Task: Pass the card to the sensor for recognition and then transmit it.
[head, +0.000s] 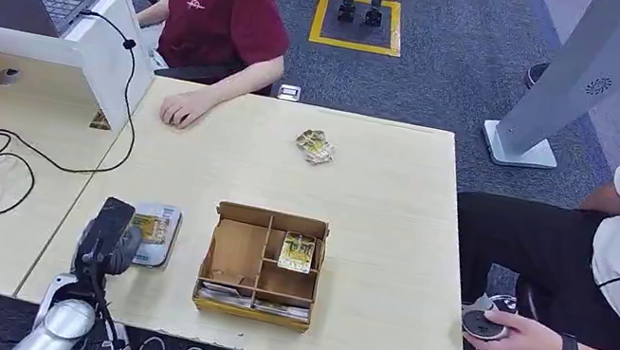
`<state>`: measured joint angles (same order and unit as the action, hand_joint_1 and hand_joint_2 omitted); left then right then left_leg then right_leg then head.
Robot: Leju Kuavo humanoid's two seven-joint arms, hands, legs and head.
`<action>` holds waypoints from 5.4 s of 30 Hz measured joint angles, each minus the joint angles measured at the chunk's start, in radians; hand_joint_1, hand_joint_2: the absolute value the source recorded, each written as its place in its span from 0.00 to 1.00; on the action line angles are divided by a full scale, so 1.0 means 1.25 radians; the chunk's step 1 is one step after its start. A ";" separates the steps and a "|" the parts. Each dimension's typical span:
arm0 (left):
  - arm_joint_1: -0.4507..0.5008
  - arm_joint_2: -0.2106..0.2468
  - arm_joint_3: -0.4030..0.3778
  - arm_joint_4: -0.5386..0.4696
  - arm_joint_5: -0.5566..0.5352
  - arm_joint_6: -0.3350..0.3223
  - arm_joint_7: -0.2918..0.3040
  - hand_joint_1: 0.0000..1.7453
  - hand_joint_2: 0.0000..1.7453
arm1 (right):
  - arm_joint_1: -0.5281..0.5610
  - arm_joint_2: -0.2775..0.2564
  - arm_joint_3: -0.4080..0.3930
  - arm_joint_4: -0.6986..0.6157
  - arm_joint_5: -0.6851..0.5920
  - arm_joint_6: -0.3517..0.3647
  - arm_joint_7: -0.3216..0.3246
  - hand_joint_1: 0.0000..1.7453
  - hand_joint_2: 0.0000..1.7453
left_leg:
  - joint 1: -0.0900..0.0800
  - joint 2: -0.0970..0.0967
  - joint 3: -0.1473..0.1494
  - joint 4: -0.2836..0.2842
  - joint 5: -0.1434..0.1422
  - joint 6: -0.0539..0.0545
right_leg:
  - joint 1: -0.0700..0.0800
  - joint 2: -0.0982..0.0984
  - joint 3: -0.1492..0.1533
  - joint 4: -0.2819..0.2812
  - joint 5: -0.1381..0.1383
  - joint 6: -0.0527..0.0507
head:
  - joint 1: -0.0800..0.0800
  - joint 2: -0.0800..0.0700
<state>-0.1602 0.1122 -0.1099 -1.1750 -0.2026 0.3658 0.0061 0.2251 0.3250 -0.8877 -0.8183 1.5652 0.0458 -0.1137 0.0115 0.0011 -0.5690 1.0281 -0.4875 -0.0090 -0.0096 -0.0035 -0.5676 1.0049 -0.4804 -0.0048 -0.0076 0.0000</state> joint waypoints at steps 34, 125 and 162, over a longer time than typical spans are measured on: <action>-0.006 0.003 0.003 0.035 -0.325 0.070 0.070 1.00 1.00 | -0.007 -0.008 0.000 0.011 0.000 0.017 0.001 0.00 0.00 | 0.000 0.000 0.001 0.000 0.000 0.000 | 0.000 0.000 0.001 0.000 0.000 0.000 | 0.000 0.000; 0.071 0.084 0.022 -0.349 -0.136 -0.141 -0.225 0.00 1.00 | -0.004 -0.040 0.033 0.031 0.000 0.031 -0.009 0.00 0.00 | 0.000 0.002 0.000 0.000 0.000 -0.001 | 0.000 0.003 -0.001 0.000 0.000 -0.001 | 0.000 0.000; 0.248 0.224 -0.266 -0.361 -0.861 0.192 -0.059 0.00 1.00 | -0.021 -0.035 0.015 0.047 0.000 -0.014 -0.006 0.00 0.00 | 0.000 0.002 0.000 0.000 -0.001 0.000 | 0.000 0.002 -0.001 0.000 0.000 0.000 | 0.000 0.000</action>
<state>0.1499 0.3918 -0.4425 -1.6265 -1.2787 0.6054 -0.0679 0.1985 0.2808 -0.8694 -0.7595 1.5652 0.0286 -0.1213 0.0117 0.0031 -0.5691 1.0277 -0.4882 -0.0091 -0.0094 -0.0011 -0.5683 1.0050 -0.4809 -0.0051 -0.0076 0.0000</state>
